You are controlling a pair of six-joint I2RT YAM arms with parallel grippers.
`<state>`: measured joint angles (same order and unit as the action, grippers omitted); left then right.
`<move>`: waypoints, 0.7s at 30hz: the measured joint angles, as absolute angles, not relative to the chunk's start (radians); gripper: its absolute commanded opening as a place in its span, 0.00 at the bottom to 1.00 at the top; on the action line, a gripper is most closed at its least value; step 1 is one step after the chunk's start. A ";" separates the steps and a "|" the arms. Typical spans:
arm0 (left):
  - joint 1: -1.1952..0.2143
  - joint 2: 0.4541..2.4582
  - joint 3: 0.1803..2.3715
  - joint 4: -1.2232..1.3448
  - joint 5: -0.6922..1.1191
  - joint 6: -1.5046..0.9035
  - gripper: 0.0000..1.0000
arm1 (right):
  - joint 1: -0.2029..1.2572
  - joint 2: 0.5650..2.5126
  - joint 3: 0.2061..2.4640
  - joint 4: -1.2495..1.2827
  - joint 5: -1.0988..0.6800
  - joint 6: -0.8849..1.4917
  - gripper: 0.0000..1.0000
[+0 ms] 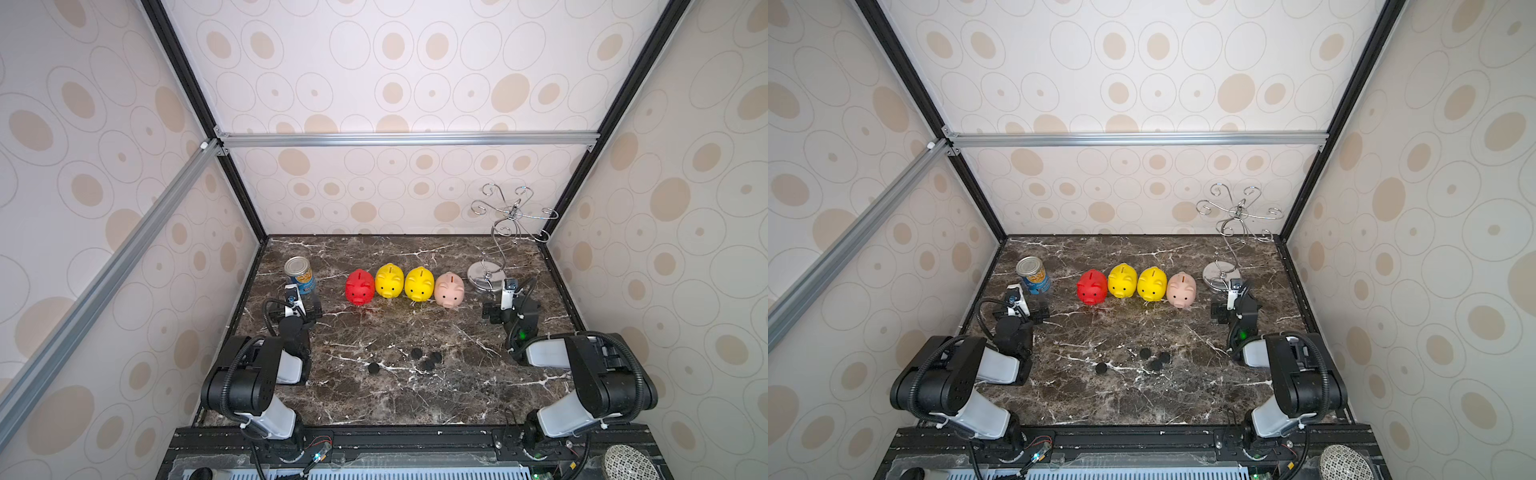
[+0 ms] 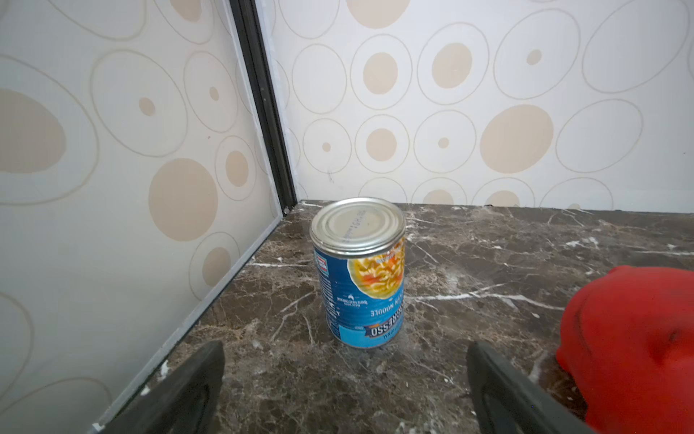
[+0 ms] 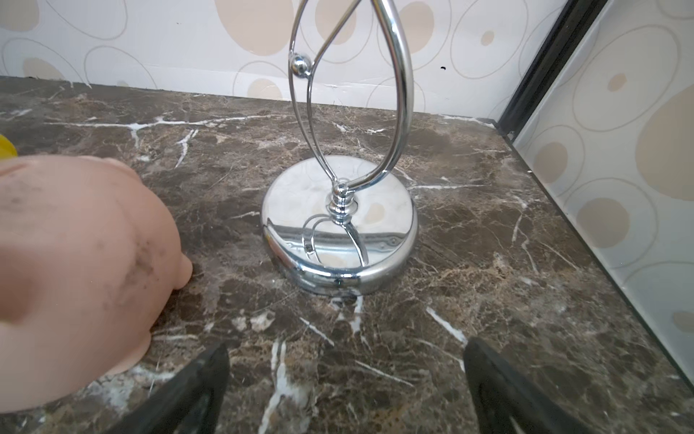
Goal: Open piggy banks
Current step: Reset both arms
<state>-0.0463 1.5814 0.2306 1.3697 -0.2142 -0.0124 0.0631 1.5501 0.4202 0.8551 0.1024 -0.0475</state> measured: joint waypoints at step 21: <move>-0.046 1.581 0.231 1.320 -0.180 -0.027 1.00 | 0.048 1.550 0.425 0.781 0.056 -0.030 0.98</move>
